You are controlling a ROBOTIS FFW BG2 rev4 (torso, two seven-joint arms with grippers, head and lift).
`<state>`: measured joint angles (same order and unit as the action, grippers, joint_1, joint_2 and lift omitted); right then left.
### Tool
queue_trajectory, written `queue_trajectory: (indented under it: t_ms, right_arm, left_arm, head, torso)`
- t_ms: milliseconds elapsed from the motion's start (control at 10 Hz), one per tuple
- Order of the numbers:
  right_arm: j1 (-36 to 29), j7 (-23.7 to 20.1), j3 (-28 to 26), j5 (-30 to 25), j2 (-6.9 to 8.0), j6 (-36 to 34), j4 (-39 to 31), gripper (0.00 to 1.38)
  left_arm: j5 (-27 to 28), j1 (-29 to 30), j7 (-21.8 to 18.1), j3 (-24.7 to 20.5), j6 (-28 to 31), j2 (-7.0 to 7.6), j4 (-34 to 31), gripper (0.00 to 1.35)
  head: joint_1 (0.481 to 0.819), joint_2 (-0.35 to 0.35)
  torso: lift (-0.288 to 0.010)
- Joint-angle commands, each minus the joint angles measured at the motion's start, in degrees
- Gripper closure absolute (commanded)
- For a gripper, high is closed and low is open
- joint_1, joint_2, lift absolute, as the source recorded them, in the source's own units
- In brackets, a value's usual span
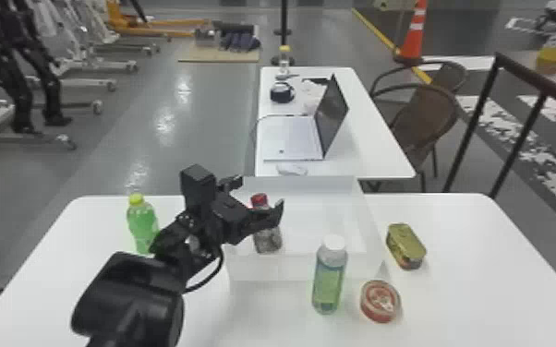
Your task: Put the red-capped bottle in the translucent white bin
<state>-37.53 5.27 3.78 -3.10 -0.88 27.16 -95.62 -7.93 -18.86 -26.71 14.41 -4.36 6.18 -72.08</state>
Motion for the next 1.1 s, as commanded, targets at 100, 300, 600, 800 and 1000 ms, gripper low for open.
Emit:
queue_trajectory:
  t_ms: [100, 300, 600, 800, 1000]
  right_arm:
    - [-0.17, 0.01, 0.0, -0.06, 0.0, 0.0, 0.0, 0.17]
    - [-0.26, 0.01, 0.0, -0.06, -0.09, 0.0, -0.09, 0.17]
    - [-0.7, 0.01, 0.0, -0.15, 0.0, 0.0, -0.44, 0.17]
    - [-1.14, 0.09, -0.09, -0.15, -0.09, 0.0, -0.7, 0.17]
    - [-1.58, 0.09, -0.18, -0.06, -0.09, 0.0, -0.97, 0.17]
  left_arm:
    - [0.63, 0.58, 0.08, -1.32, -1.26, 0.07, -0.43, 0.12]
    - [2.92, 3.66, 0.08, -4.13, -1.09, 0.24, -4.29, 0.12]
    - [6.08, 17.81, 1.92, -16.17, 1.37, -0.73, -17.57, 0.12]
    - [7.93, 26.34, 3.86, -24.43, 1.64, -3.54, -24.42, 0.12]
    - [9.25, 33.28, 5.88, -30.15, 1.81, -6.32, -30.13, 0.12]
  head:
    - [0.549, 0.0]
    - [0.549, 0.0]
    - [0.549, 0.0]
    - [0.549, 0.0]
    - [0.549, 0.0]
  torso:
    - [-0.1]
    - [-0.1]
    - [-0.1]
    - [-0.1]
    - [-0.1]
